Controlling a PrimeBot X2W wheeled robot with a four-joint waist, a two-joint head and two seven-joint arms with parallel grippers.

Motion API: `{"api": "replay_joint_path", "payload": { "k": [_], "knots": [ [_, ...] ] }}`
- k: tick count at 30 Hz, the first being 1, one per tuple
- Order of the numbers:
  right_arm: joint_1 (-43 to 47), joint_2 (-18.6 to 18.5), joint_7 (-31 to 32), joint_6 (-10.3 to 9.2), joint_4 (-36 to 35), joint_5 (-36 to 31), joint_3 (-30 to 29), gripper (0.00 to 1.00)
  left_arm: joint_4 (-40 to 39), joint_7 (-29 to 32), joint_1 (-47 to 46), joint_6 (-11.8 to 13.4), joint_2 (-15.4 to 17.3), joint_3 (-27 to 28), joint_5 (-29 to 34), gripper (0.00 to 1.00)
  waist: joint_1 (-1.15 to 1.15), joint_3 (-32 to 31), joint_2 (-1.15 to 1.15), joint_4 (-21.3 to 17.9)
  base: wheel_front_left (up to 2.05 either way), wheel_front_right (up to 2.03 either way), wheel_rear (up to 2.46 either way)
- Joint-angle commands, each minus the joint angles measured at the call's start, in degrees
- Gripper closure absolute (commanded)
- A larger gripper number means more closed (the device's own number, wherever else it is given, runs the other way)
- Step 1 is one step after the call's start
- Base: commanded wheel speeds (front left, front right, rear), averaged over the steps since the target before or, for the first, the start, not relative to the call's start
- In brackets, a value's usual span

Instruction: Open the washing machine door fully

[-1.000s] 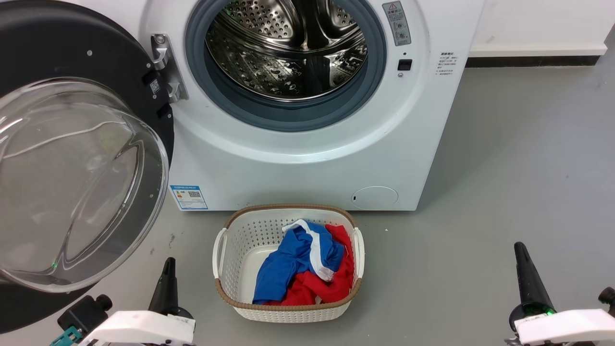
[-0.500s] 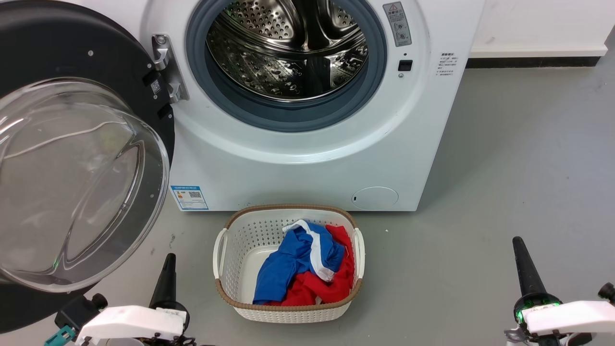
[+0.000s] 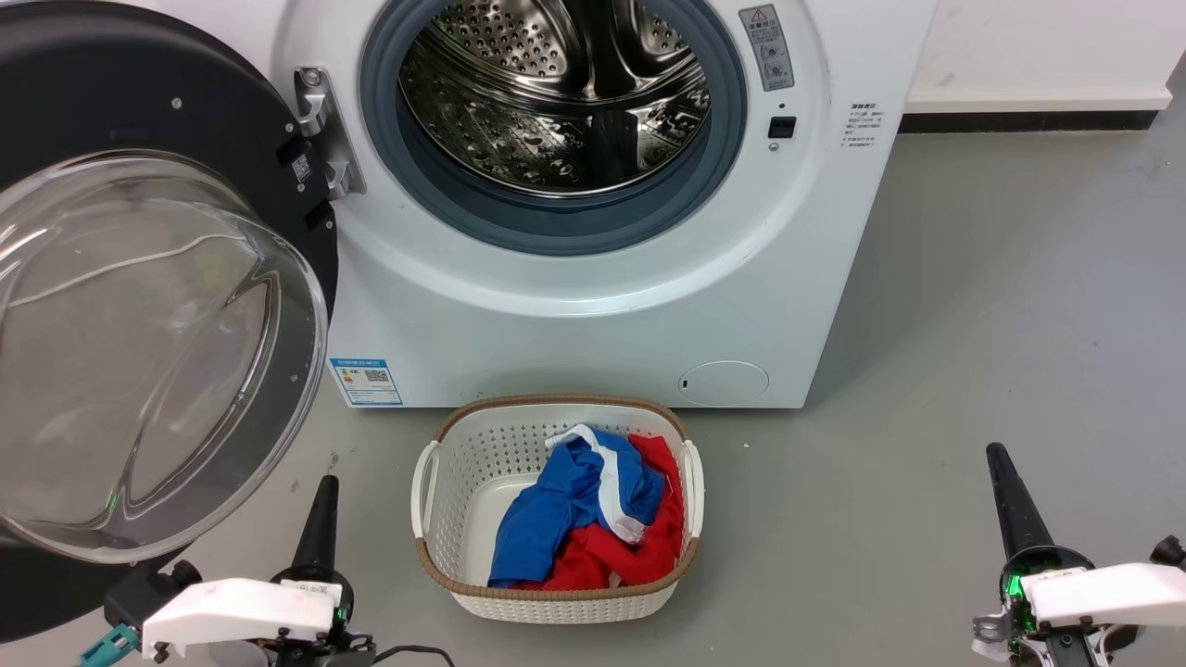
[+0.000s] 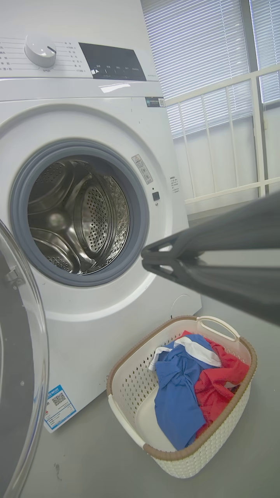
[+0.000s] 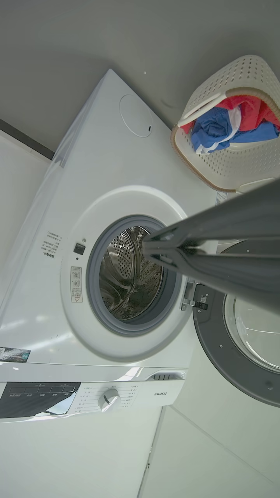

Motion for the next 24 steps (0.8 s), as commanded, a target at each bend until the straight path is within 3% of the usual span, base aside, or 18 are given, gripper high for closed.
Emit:
{"api": "replay_joint_path", "payload": {
  "k": [1,24],
  "knots": [
    [-1.32,-0.31,0.43,0.01,0.14,1.85,-0.16,1.0,-0.04,0.45,-1.42,-0.46,0.24,0.28,-1.87,1.0,0.0,-0.02,0.0,0.01,0.0,0.0,0.0],
    [-3.73,-0.06,3.56,0.0,2.52,12.85,-0.92,1.0,1.35,3.36,-3.27,-1.67,0.16,1.43,-13.4,1.0,0.0,-0.19,0.0,0.12,0.0,0.0,0.0]
  ]
}}
